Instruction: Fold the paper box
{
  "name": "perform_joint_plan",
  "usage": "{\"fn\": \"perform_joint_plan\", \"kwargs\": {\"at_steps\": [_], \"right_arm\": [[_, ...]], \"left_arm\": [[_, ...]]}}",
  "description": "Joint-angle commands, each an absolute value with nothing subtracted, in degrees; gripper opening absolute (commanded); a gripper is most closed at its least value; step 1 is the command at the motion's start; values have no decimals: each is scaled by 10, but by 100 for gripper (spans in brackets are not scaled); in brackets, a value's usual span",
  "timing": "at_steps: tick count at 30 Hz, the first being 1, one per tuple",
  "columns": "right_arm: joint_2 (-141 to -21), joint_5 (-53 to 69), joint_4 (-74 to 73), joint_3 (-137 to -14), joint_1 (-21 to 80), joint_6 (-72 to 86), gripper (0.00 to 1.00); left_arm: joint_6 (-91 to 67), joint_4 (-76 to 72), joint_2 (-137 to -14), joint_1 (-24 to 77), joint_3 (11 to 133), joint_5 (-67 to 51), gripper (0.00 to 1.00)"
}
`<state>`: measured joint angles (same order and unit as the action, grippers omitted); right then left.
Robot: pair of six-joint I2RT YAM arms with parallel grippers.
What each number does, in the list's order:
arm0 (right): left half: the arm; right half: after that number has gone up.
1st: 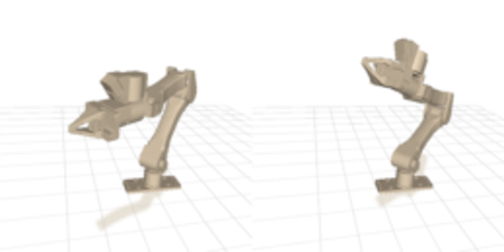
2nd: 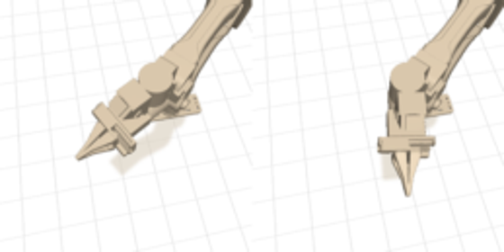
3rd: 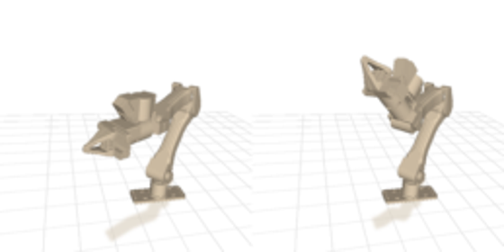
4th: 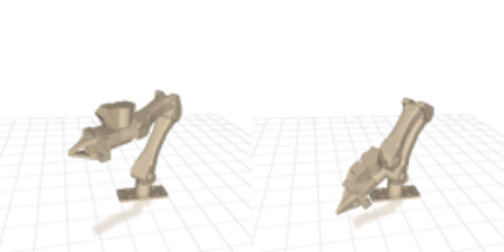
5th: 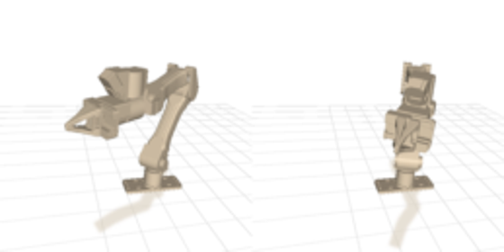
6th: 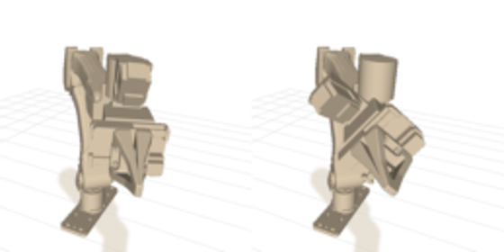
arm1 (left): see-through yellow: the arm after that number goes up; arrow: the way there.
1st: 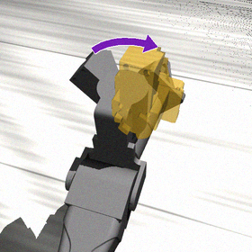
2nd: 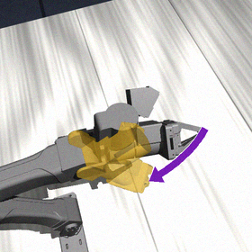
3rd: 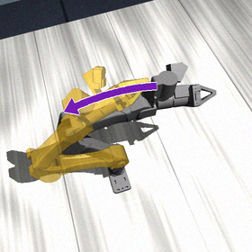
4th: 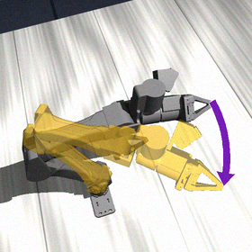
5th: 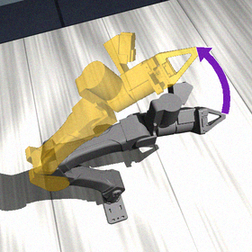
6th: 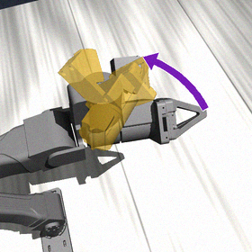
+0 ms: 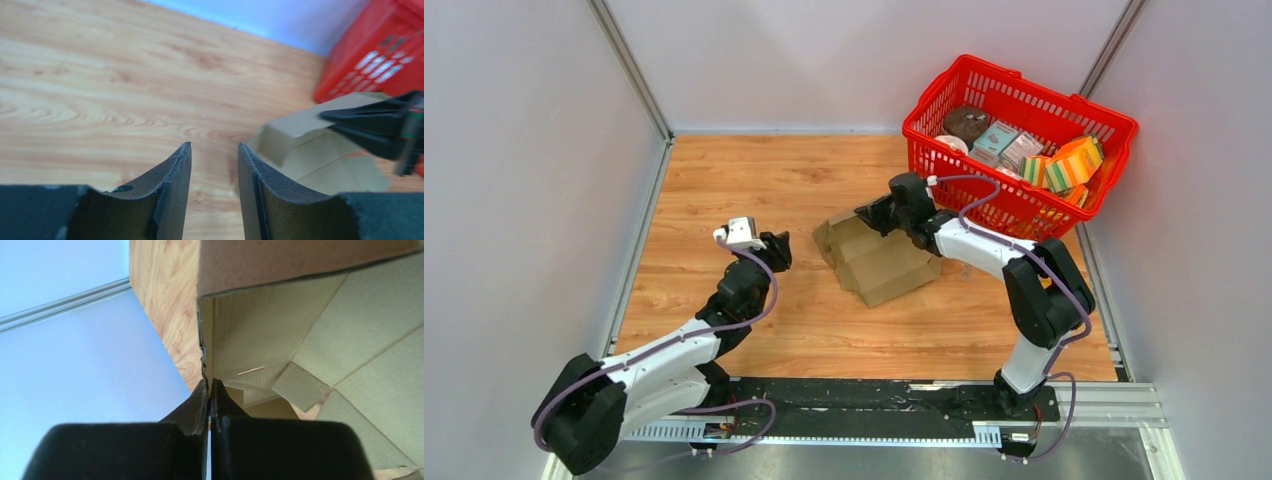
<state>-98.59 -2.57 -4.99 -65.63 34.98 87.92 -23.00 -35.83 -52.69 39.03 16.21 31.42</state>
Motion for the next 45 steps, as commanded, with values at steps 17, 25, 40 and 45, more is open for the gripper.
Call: {"fn": "perform_joint_plan", "kwargs": {"at_steps": [17, 25, 40, 45], "right_arm": [[-1026, 153, 125, -600, 279, 853, 0], [-1020, 153, 141, -588, 278, 850, 0], [-1005, 142, 146, -577, 279, 840, 0], [-1002, 140, 150, -567, 283, 853, 0]], "left_arm": [[-272, -308, -783, 350, 307, 109, 56], [-260, -327, -810, 357, 322, 56, 48], [-250, -290, -851, 381, 366, 64, 46], [-264, -294, -880, 396, 381, 90, 37]]}}
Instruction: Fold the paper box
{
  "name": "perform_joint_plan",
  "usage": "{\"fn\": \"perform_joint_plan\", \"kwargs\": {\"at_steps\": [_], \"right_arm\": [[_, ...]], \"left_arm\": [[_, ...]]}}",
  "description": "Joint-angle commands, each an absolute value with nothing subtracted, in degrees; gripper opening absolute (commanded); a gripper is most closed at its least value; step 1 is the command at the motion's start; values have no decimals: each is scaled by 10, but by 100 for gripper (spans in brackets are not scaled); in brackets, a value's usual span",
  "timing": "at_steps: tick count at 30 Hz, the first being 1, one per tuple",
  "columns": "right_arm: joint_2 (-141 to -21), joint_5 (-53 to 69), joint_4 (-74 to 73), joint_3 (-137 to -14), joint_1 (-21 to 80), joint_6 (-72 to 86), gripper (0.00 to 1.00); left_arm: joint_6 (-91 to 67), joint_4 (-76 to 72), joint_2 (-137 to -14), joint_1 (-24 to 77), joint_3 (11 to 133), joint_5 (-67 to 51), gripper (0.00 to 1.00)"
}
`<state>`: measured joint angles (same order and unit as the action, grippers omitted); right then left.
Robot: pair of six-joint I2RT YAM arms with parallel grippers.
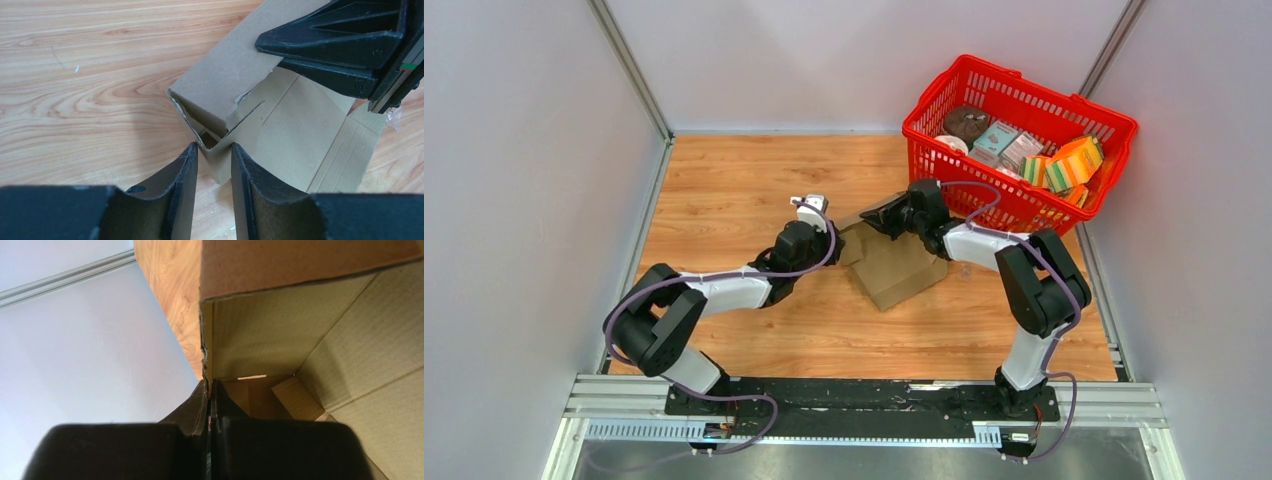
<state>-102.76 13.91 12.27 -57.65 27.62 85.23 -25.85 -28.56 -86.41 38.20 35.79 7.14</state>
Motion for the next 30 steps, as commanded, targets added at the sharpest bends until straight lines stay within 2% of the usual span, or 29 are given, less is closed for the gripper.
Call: {"fn": "perform_joint_plan", "kwargs": {"at_steps": [1, 3, 4, 6, 12, 14, 17, 19, 25, 30], "right_arm": [[-1003, 135, 150, -565, 286, 854, 0], [-999, 133, 154, -559, 287, 858, 0], [-1000, 131, 155, -558, 289, 859, 0], [-997, 129, 155, -555, 291, 862, 0], [-986, 117, 153, -548, 294, 864, 0], [-984, 115, 149, -548, 293, 863, 0], [-976, 108, 152, -543, 293, 854, 0], [-968, 107, 157, -529, 294, 843, 0], [-960, 90, 244, -488, 301, 814, 0], [-967, 91, 394, -421, 307, 797, 0]], "left_arm": [[-262, -298, -881, 401, 381, 93, 37], [-254, -309, -878, 415, 378, 111, 38], [-251, -310, -875, 419, 378, 120, 43], [-232, -302, -875, 429, 386, 143, 43], [-216, -197, -891, 470, 431, 259, 34], [-211, -178, -889, 489, 436, 304, 34], [-215, -177, -875, 507, 429, 331, 45], [-231, -179, -871, 507, 418, 330, 47], [-262, -197, -882, 507, 405, 325, 46], [-276, -236, -885, 507, 380, 311, 45]]}}
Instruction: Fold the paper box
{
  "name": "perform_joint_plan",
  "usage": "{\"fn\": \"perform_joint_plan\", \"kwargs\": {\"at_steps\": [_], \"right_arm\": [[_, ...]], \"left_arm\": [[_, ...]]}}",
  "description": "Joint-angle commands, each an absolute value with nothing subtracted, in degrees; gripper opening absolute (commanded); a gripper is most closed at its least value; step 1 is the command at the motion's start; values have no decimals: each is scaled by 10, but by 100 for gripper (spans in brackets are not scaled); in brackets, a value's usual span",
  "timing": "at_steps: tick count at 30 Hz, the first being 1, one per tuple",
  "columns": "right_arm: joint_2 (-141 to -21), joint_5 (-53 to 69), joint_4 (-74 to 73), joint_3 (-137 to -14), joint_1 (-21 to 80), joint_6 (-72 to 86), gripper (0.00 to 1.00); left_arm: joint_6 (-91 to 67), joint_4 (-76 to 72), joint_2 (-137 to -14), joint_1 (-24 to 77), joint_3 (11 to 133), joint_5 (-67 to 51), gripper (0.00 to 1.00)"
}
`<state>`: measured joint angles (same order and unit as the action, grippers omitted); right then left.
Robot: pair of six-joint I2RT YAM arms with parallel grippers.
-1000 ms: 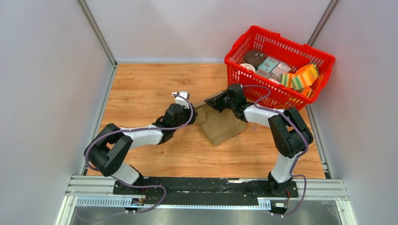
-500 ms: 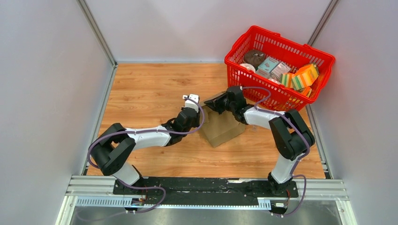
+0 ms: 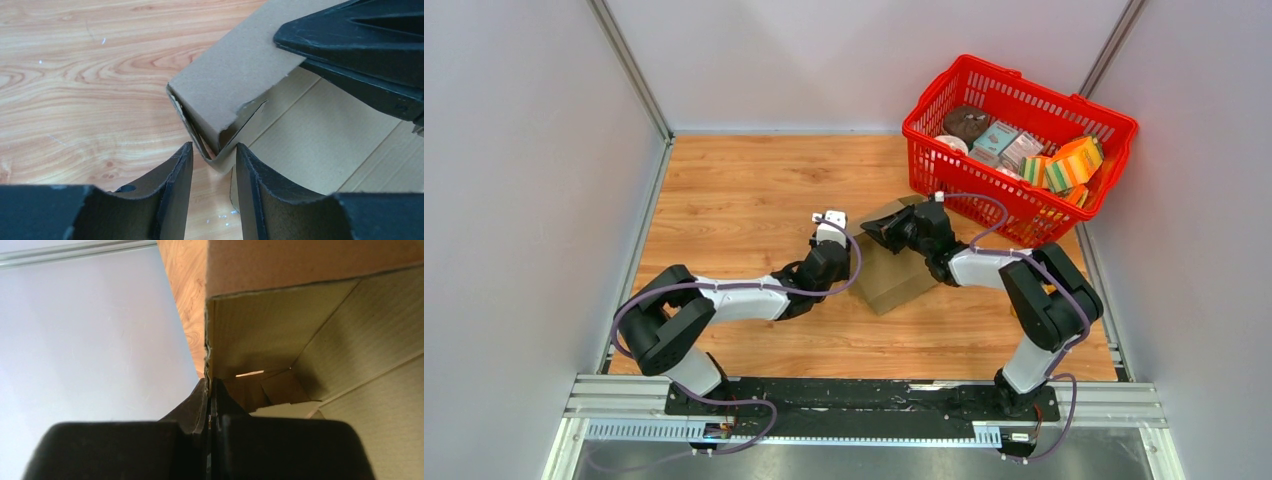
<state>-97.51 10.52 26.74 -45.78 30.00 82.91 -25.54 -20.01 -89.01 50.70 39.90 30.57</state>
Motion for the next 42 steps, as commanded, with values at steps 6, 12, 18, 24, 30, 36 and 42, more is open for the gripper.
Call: {"fn": "perform_joint_plan", "kwargs": {"at_steps": [6, 12, 18, 24, 30, 36, 42], "right_arm": [[-987, 85, 450, -383, 308, 799, 0], [-1001, 63, 510, -360, 312, 801, 0], [-1032, 67, 535, -359, 317, 820, 0], [-1047, 67, 532, -363, 319, 845, 0], [-1023, 52, 462, -374, 327, 853, 0], [-1015, 47, 430, -376, 328, 853, 0], [-1016, 83, 355, -402, 329, 839, 0]], "left_arm": [[-279, -267, -877, 507, 359, 301, 46], [-266, -265, -889, 512, 371, 315, 45], [-256, -260, -913, 519, 401, 341, 45], [-251, -239, -939, 529, 432, 384, 44], [-279, -144, -983, 541, 496, 455, 29], [-340, -53, -1011, 543, 545, 524, 16], [-332, -62, -1023, 542, 542, 534, 23]]}}
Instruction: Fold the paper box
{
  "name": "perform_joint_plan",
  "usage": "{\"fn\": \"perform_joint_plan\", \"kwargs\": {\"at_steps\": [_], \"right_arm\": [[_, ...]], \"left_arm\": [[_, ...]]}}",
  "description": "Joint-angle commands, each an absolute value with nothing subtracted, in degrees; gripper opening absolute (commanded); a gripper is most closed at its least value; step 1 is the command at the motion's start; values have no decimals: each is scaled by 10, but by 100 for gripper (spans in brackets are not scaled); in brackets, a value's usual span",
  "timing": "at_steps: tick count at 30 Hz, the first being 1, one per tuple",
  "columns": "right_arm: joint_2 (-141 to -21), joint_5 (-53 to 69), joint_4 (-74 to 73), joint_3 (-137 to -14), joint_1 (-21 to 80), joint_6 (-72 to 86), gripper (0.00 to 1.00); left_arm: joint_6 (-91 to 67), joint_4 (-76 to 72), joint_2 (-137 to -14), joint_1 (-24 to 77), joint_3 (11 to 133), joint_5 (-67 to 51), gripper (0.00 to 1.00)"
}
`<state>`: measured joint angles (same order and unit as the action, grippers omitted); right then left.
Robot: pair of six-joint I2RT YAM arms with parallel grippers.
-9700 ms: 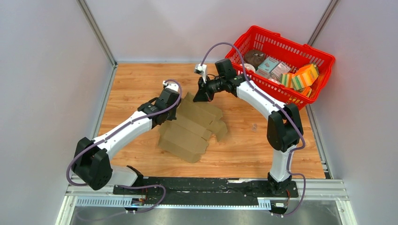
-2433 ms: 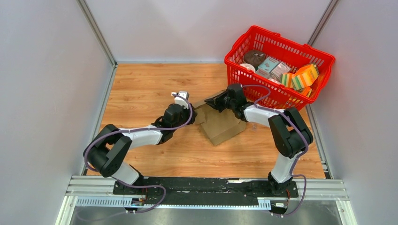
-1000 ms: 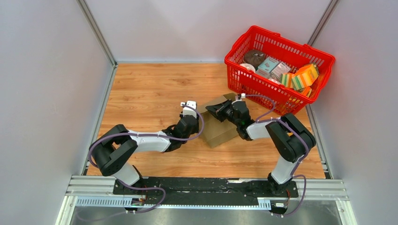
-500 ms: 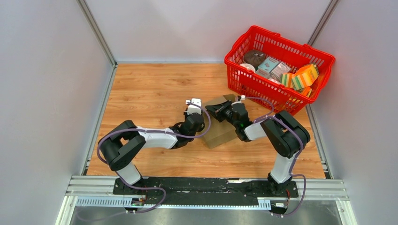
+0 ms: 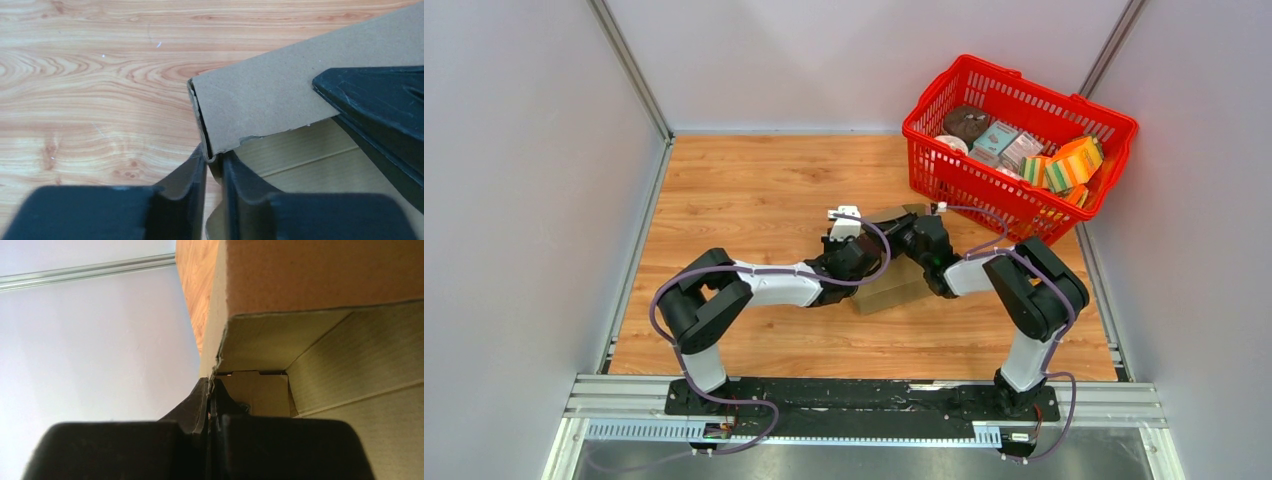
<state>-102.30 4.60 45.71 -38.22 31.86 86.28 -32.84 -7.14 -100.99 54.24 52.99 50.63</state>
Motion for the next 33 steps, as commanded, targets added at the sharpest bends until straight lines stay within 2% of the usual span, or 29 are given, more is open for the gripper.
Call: {"fn": "perform_joint_plan", "kwargs": {"at_steps": [1, 3, 5, 9, 10, 12, 20, 29, 33], "right_arm": [[-1013, 86, 339, -411, 330, 833, 0], [-1013, 91, 330, -412, 331, 830, 0], [-1004, 98, 330, -410, 332, 824, 0], [-963, 67, 278, -401, 350, 801, 0], [-955, 58, 277, -395, 356, 801, 0], [-939, 40, 286, -377, 371, 809, 0], [-911, 1, 202, -395, 401, 831, 0], [-907, -28, 213, -393, 403, 822, 1], [-916, -9, 234, -388, 402, 837, 0]], "left_arm": [[-326, -67, -1029, 542, 544, 528, 32], [-314, -80, -1032, 542, 544, 526, 35], [-302, -83, -1037, 541, 548, 537, 34], [-314, -41, -1057, 524, 571, 546, 15], [-322, -26, -1066, 520, 583, 553, 4], [-343, 14, -1070, 518, 594, 561, 0], [-369, 58, -1074, 517, 609, 589, 0], [-328, -120, -1022, 509, 502, 533, 0], [-345, -63, -1036, 507, 538, 542, 16]]}}
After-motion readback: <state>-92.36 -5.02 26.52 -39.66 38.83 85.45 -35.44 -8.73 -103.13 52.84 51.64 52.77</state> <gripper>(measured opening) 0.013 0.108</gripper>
